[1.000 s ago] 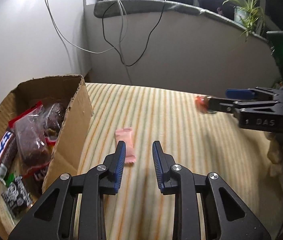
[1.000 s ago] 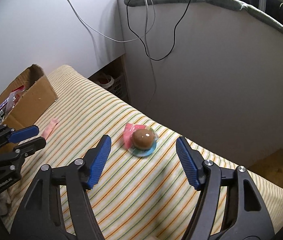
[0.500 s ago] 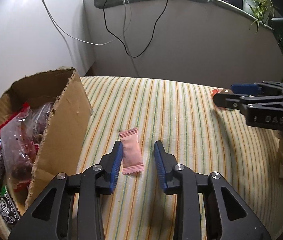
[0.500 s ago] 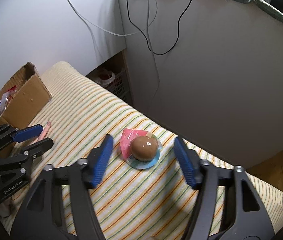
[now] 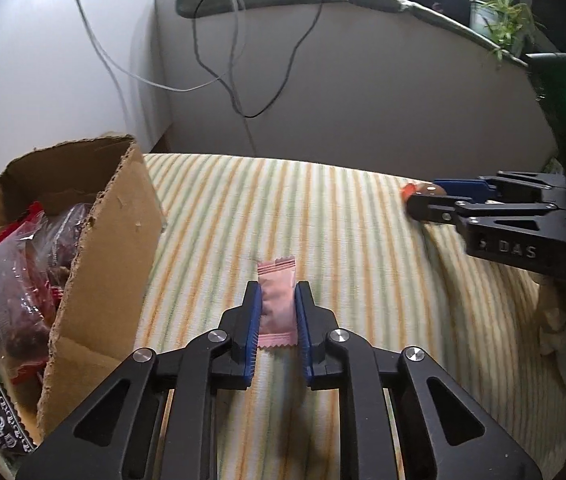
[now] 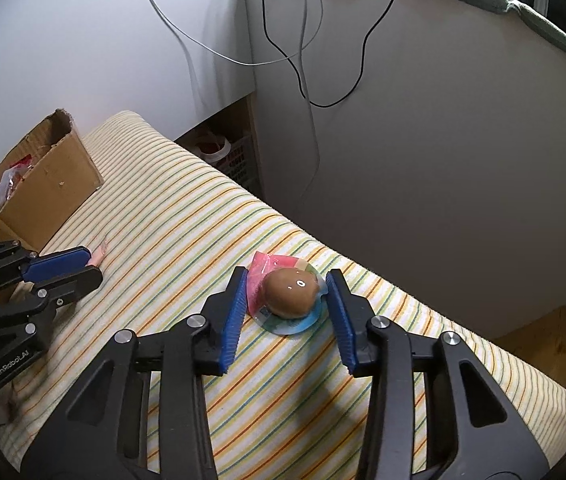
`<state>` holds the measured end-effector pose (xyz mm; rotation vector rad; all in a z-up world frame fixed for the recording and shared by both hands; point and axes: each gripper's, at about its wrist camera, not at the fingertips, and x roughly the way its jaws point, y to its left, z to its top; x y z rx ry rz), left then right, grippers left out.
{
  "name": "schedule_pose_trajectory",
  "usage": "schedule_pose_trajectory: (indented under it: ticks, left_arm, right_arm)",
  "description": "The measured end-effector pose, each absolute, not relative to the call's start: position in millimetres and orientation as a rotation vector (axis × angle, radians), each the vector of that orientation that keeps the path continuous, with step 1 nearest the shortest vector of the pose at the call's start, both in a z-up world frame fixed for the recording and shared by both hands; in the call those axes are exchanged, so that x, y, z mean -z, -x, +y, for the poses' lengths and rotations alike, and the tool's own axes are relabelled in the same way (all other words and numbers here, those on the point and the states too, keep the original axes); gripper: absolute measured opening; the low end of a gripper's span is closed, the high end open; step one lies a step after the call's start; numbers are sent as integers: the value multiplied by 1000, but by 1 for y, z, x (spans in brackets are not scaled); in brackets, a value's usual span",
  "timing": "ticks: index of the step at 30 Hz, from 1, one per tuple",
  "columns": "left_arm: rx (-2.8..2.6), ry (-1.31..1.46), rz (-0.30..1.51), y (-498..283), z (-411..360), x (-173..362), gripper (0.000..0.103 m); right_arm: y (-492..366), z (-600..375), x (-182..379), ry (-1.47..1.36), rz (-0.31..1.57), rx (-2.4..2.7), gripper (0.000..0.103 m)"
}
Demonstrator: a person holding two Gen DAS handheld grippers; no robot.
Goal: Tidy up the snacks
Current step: 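Grasp the pink candy with the left tool while the right tool grasps the chocolate egg plate, then carry the pink candy and chocolate egg over the box with both tools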
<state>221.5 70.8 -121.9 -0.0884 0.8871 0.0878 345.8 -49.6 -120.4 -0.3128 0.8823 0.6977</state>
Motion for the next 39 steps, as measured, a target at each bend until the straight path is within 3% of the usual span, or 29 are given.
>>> schedule_pose_trajectory:
  ticks: [7, 22, 39]
  left_arm:
    - [-97, 93, 892, -218, 69, 124, 23]
    - [-70, 109, 847, -206, 63, 107, 18]
    - [-87, 128, 684, -136, 82, 39, 18]
  right_arm:
    - [-341, -48, 120, 335, 877, -699, 39]
    - [-323, -56, 109, 311, 886, -686, 36]
    - [-252, -28, 44, 325, 778, -745, 36]
